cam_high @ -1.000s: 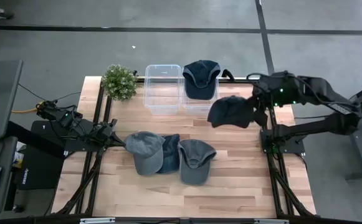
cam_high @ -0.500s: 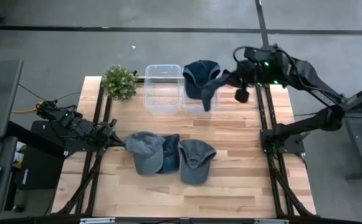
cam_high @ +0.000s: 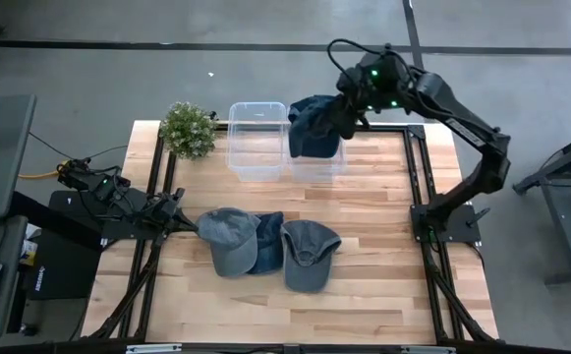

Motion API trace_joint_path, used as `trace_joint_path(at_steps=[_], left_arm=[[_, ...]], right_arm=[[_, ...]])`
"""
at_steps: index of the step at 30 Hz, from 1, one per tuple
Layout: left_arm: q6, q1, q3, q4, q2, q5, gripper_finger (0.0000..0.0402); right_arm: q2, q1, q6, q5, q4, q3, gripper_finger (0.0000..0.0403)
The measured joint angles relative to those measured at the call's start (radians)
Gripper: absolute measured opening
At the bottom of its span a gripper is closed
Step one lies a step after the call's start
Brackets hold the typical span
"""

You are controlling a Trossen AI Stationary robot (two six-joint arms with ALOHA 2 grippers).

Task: Pick & Place hat
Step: Put the right blue cap into the right transparent bin

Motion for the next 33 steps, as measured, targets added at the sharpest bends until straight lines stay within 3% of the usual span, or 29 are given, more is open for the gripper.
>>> trace_joint_path(at_steps=[11, 15, 19, 33], left_arm=[[0.0, 0.0, 0.0, 0.0, 0.0, 0.0, 0.0], [0.0, 0.0, 0.0, 0.0, 0.0, 0.0, 0.0], [0.0, 0.0, 0.0, 0.0, 0.0, 0.0, 0.0], [0.0, 0.0, 0.0, 0.0, 0.0, 0.0, 0.0]], right_arm=[[0.035, -0.036, 0.167, -0.096, 0.031, -0.002, 0.0], [0.035, -0.061, 0.24, -0.202, 0.009, -0.002, 0.0], [0.046, -0.09, 0.287, -0.221, -0.028, -0.002, 0.0], [0.126, -0.167, 0.345, -0.344, -0.063, -0.002, 0.0]])
